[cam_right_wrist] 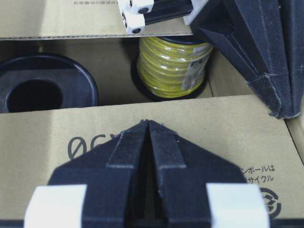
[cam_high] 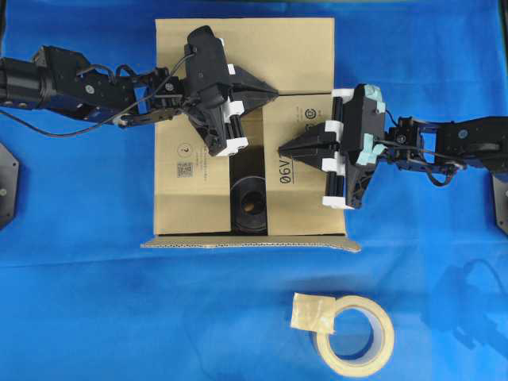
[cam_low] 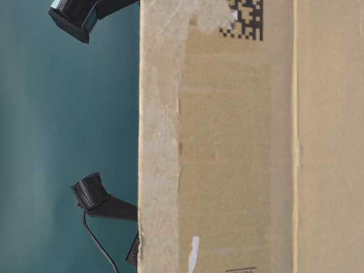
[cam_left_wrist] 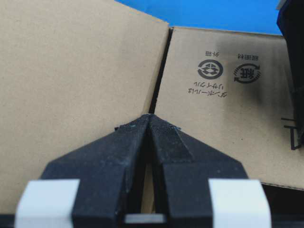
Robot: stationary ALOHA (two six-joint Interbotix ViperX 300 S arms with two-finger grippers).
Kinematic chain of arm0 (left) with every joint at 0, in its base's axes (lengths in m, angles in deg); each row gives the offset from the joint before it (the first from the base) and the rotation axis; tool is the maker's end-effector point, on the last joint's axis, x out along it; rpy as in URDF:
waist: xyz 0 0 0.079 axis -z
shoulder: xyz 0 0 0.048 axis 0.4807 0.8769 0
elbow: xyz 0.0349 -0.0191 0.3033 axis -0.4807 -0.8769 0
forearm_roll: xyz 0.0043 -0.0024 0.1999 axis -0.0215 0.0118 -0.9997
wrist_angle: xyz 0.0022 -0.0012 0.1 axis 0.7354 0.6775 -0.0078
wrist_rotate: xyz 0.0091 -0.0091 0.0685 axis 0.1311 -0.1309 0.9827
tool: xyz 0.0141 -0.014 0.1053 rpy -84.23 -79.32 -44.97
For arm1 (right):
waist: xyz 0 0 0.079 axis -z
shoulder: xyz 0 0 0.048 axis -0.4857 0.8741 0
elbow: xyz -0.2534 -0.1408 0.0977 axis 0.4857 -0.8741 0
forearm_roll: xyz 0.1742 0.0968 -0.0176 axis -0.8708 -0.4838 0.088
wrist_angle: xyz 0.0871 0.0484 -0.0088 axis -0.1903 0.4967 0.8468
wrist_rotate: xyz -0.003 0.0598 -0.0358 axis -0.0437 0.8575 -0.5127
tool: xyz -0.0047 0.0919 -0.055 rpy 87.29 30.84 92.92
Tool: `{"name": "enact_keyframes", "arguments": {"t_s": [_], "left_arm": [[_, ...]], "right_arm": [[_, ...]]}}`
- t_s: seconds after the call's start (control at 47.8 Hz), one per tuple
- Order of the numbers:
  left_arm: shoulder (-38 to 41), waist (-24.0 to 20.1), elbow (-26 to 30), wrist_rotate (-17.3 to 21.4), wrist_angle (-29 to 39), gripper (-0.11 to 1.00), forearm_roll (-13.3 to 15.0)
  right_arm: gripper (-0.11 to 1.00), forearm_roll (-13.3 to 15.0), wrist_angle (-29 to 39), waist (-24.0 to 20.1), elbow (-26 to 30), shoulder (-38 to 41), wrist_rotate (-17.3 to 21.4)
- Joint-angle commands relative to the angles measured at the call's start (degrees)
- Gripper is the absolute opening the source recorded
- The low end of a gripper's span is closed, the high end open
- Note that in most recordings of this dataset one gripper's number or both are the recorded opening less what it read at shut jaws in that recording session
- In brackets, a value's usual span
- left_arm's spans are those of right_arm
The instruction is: Close the cardboard box.
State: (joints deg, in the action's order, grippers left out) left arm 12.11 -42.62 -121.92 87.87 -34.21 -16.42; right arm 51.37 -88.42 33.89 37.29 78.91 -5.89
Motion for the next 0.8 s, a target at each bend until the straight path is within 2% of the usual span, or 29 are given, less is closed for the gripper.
{"name": "enact_keyframes", "arguments": {"t_s": [0.0,0.251,0.482,0.628,0.775], "left_arm": [[-0.6,0.2,0.5,-0.1,-0.3,0.00,0.0],[-0.7,-0.1,0.6,-0.1,-0.3,0.00,0.0],[-0.7,-0.2,0.5,-0.1,-0.3,0.00,0.0],[-0.7,-0.4,0.4,-0.2,-0.2,0.00,0.0],[-0.8,-0.5,0.3,-0.2,-0.2,0.00,0.0]], "right_arm": [[0.00,-0.1,-0.6,-0.2,1.0,-0.5,0.1],[0.00,-0.1,0.2,-0.6,1.2,-2.4,0.2],[0.00,-0.1,4.2,-2.5,1.2,-10.0,0.2],[0.00,-0.1,7.3,-5.8,1.2,-16.4,0.2],[0.00,-0.1,8.7,-12.0,0.2,-23.1,0.2]]}}
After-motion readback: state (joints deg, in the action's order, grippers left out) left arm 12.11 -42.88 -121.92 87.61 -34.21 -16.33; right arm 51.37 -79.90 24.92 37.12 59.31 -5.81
